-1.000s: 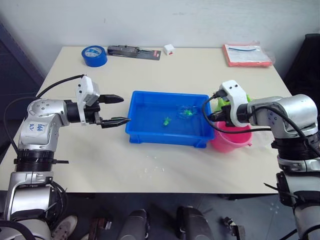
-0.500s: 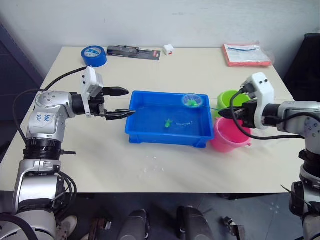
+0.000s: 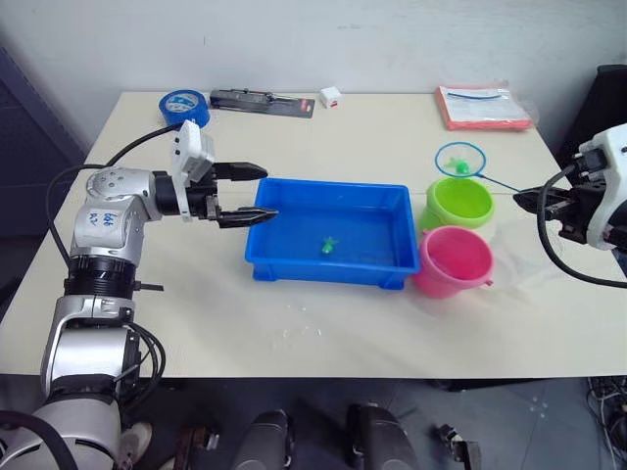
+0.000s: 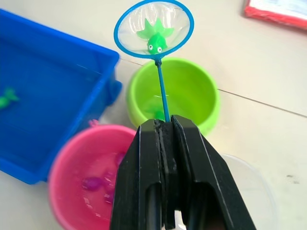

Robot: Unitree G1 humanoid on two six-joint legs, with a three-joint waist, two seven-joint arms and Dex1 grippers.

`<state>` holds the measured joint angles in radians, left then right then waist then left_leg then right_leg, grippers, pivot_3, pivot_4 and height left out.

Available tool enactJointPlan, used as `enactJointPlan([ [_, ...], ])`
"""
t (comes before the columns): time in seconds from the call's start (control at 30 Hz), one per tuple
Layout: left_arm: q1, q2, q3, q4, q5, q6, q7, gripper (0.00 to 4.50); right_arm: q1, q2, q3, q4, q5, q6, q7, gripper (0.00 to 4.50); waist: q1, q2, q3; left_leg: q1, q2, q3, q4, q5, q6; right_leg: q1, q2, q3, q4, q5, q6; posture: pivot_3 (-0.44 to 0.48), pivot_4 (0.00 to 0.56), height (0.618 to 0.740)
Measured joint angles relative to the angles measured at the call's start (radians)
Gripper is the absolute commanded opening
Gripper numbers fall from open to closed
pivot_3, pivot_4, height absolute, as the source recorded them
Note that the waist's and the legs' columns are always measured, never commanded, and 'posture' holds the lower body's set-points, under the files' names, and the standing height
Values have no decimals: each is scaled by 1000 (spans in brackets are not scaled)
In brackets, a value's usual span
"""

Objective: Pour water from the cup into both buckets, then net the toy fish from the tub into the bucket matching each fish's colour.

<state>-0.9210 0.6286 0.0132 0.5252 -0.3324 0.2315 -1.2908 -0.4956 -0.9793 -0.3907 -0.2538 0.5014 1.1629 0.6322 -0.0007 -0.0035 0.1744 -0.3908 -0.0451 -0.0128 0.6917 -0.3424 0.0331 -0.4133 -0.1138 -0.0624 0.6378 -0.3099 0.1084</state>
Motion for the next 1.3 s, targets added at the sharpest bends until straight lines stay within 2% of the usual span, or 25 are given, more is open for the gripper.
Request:
enactJointPlan([
  [0.27,-17,-10,-3,26,17,-18,-8,4500,139,-44,225,-13,-251,-365,-38,797,2,0,0,0,-1,0,0,0,0,0,0,-1,0,0,0,0,150,737],
  [0.57,-12,-9,-2,17,18,-3,-14,4500,247,-80,242,2,-506,-616,-128,797,0,0,0,0,-1,1,1,0,0,0,0,-2,0,0,0,0,150,737],
  [0.77,-6,-10,-2,0,18,-2,-13,4500,325,-100,286,-20,-708,-732,-197,797,1,0,0,0,0,1,1,0,0,0,0,-2,0,0,0,0,150,737],
  [1.1,18,-10,-1,-14,18,15,-12,4500,378,-116,308,-6,-991,-889,-295,797,1,0,0,0,0,1,1,0,0,0,1,-2,-1,0,0,0,150,737],
  [1.3,27,-4,1,-24,18,22,-12,4500,346,-69,302,-11,-977,-916,-256,797,-3,0,0,1,0,3,1,0,0,0,2,-2,-1,0,0,0,150,737],
])
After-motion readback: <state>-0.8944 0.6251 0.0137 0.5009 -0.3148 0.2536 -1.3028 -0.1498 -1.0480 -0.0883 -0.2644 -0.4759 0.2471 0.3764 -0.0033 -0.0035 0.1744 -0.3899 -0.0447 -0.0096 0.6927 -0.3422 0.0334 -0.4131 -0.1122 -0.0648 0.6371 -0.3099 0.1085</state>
